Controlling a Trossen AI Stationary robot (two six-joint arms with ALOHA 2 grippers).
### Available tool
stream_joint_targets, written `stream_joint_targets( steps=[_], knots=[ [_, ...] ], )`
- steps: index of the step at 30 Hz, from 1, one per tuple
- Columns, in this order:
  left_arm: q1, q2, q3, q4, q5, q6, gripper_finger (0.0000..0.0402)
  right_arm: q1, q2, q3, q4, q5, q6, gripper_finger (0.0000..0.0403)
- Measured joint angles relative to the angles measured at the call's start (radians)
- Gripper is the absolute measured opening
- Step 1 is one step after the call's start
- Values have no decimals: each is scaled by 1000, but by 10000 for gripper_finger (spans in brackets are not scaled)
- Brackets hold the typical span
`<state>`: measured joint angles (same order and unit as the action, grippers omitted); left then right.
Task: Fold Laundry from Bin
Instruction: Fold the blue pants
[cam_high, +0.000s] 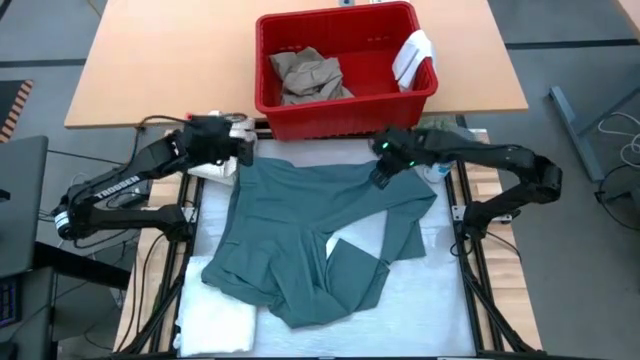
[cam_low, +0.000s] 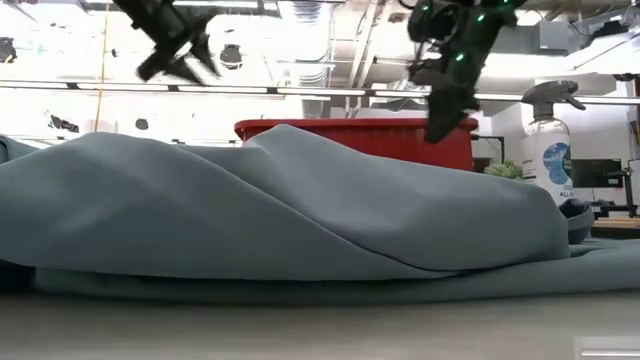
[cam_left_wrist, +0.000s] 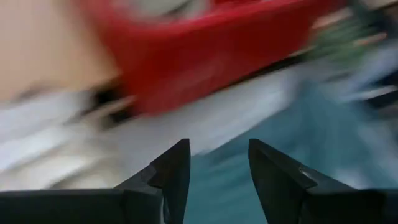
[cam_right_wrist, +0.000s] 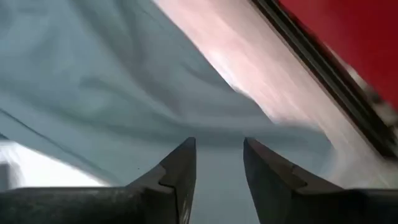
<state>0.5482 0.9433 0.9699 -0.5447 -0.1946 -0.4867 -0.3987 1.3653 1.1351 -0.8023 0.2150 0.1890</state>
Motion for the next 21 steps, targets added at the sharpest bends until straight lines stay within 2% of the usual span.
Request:
stream_joint_targets(
  steps=[2, 4, 8, 13, 18, 21],
  knots=[
    [-20, 17, -1, 66, 112, 26, 139, 25, 45, -19, 101, -1, -20, 151],
    [-51, 65, -3, 48, 178, 56, 125, 33, 99, -21, 196, -1, -53, 147],
    [-109, 206, -9, 3, 175, 139, 87, 29, 229, -21, 336, -14, -167, 139],
    [-143, 337, -3, 39, 171, 204, 55, 17, 376, -11, 426, -57, -391, 145],
    [-180, 345, -3, 16, 258, 219, 47, 3, 490, 54, 408, -62, -516, 166],
    [-218, 321, -3, -15, 258, 229, 47, -19, 546, 107, 392, -92, -550, 178]
  ],
)
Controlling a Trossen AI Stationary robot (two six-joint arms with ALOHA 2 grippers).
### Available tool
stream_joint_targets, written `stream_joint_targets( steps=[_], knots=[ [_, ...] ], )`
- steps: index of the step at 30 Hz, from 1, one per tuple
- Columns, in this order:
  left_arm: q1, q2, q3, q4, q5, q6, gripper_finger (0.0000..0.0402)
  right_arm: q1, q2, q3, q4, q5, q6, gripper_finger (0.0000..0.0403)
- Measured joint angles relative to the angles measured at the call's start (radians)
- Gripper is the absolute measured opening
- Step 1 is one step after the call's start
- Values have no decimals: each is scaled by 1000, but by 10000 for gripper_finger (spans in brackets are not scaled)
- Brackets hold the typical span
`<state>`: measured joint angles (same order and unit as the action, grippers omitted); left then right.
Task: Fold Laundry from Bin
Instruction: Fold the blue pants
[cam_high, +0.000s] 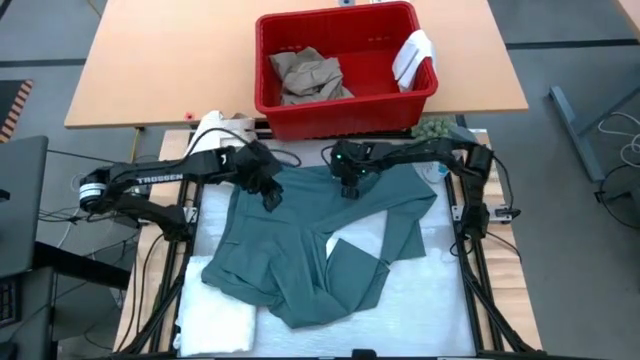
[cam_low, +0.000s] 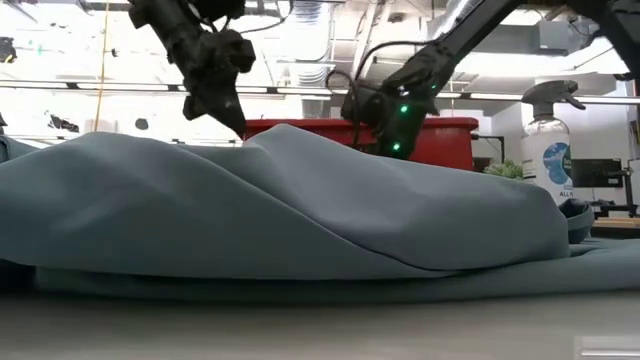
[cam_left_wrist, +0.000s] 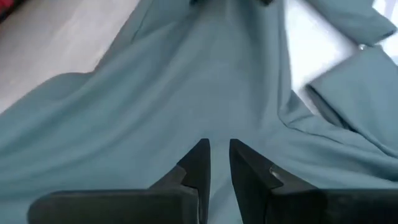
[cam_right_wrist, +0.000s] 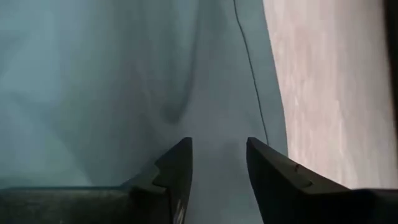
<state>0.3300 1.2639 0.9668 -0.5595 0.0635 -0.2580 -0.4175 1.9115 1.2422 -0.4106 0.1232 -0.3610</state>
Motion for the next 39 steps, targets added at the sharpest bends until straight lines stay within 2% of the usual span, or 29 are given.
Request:
stream_joint_targets(
  steps=[4, 11, 14, 17, 21, 22, 29, 35, 39],
  knots=[
    [-31, -27, 0, -6, -63, -11, 47, -35, 61, 89, -68, -34, -55, 181],
    [-51, -36, 0, -14, -68, -42, 47, -100, 158, 229, -177, -122, -103, 181],
    [-65, -36, 0, -20, -69, -42, 47, -104, 194, 279, -247, -129, -126, 175],
    [-75, -36, 0, -44, -71, -43, 47, -99, 217, 311, -288, -123, -144, 137],
    [-87, -36, -2, -65, -96, -45, 47, -100, 213, 330, -298, -117, -140, 36],
    [-91, -36, -2, -66, -108, -46, 47, -101, 210, 338, -304, -111, -138, 22],
    [-110, -36, -48, -56, -302, -27, 47, -133, 181, 426, -346, -50, -72, 42],
    [-111, -35, -262, 143, -373, -44, 47, -171, 184, 432, -402, -48, -31, 36],
    [-85, -35, -365, 257, -512, -84, 47, -191, 184, 432, -427, -49, -10, 45]
  ],
)
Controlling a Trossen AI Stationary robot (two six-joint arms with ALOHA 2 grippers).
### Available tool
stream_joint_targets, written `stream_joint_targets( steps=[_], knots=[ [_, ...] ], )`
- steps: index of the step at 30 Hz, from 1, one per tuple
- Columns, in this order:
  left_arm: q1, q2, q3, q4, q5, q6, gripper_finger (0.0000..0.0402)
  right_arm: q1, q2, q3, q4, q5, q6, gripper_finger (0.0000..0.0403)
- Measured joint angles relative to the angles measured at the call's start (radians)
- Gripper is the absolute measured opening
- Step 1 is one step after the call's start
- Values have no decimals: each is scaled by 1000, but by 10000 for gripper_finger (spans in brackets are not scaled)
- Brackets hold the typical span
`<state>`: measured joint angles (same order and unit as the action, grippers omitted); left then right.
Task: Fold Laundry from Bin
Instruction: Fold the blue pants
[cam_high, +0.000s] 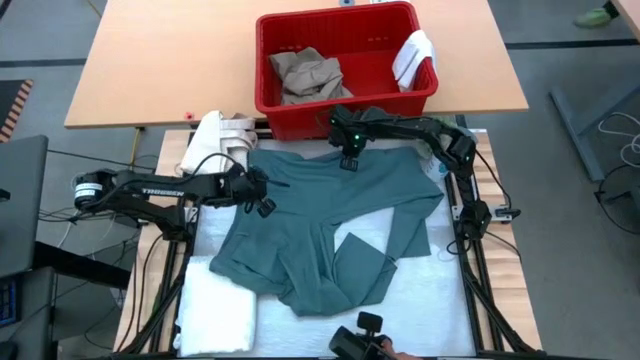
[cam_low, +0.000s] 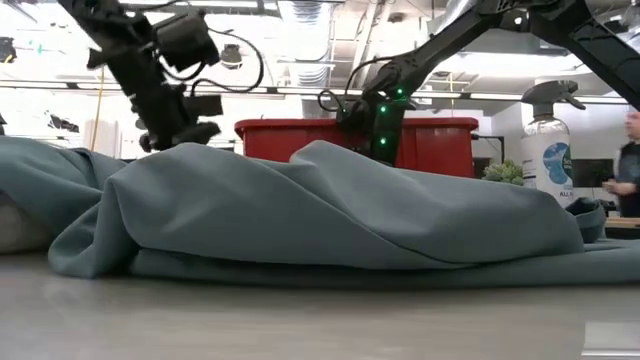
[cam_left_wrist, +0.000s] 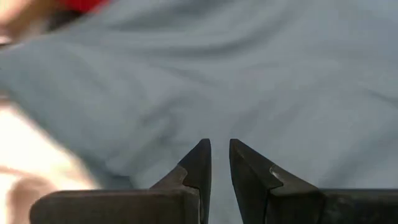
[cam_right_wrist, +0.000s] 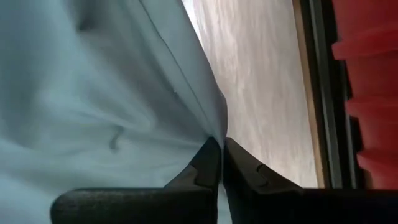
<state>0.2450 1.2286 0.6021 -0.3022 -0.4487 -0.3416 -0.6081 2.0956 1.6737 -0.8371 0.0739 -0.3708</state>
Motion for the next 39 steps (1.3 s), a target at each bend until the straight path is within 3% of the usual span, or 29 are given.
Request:
stream_joint_targets(
  steps=[3, 6, 12, 15, 18, 21, 27, 32, 39],
  knots=[
    [37, 0, -58, 57, -19, 13, 47, -8, 0, 0, 1, -13, 4, 62],
    [69, 0, -86, 76, 74, 2, 47, -15, -12, 0, -6, 1, 3, 82],
    [61, -68, -22, 31, 78, -16, 30, -40, -109, 40, 11, 41, 7, 134],
    [65, -129, 40, -92, 144, -78, 16, -59, -162, 47, -9, 46, 21, 165],
    [55, -199, 37, -252, 178, -269, 13, -77, -214, 41, -63, 14, 51, 192],
    [24, -285, -1, -339, 189, -403, 33, -88, -297, 51, -56, -14, 80, 210],
    [13, -363, -64, -241, 167, -454, 118, -97, -360, 46, -11, -42, 84, 216],
    [12, -310, -99, -224, 207, -556, 179, -78, -388, 48, -35, -112, 85, 214],
    [-4, -203, -99, -171, 156, -561, 192, -41, -402, 47, -57, -127, 83, 214]
  ],
)
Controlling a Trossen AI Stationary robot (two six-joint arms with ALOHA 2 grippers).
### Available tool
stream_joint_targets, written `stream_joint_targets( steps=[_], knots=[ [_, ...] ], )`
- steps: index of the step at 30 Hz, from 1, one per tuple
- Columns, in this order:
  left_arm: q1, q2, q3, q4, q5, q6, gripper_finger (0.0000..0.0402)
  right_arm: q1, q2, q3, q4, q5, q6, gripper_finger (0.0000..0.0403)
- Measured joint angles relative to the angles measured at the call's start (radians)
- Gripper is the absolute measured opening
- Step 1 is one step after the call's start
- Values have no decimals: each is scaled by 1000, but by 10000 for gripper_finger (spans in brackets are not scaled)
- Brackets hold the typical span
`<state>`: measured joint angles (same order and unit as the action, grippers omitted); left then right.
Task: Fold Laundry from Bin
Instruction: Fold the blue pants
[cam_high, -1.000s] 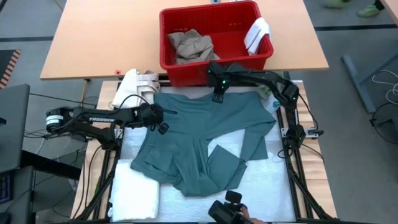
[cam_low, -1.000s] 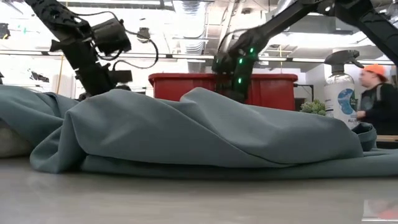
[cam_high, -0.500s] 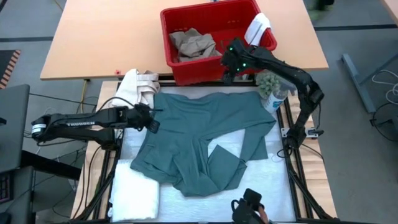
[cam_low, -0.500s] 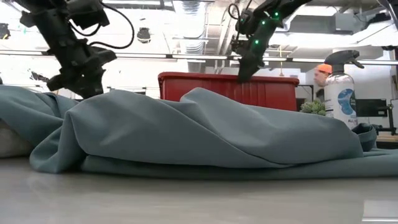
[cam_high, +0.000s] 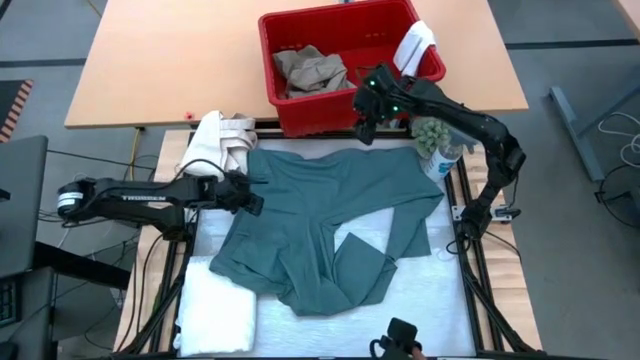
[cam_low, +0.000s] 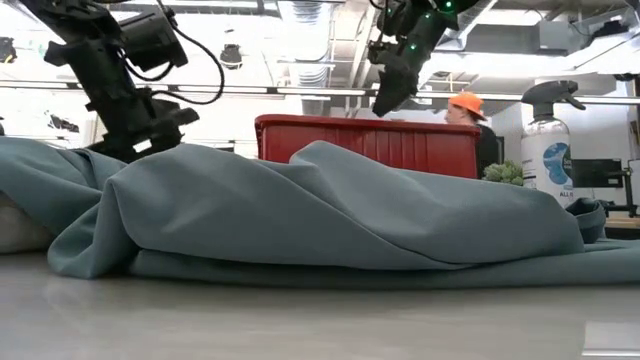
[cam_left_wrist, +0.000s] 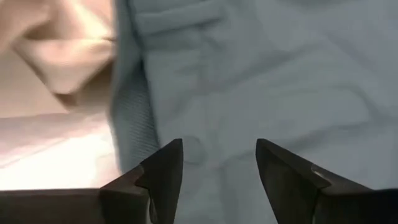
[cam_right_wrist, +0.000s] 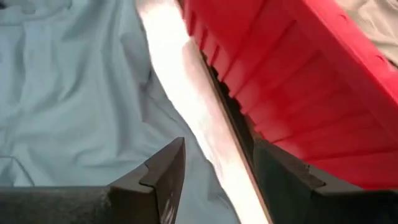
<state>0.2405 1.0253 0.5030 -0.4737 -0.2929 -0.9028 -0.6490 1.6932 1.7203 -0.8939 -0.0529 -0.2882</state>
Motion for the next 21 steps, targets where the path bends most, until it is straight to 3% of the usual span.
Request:
stream_joint_targets(
  steps=[4, 14, 17, 21],
  knots=[
    [2, 59, 0, -7, -38, -46, 193, 20, 3, 0, -22, 0, 0, 214],
    [-4, 211, 0, 84, 21, -45, 182, 34, 3, 0, -33, -2, -8, 214],
    [-4, 220, 0, 125, 63, -44, 145, 42, 3, 0, -50, -2, -9, 214],
    [-4, 210, 13, 115, 71, -41, 54, 55, 3, 0, -70, -2, -8, 214]
  ],
)
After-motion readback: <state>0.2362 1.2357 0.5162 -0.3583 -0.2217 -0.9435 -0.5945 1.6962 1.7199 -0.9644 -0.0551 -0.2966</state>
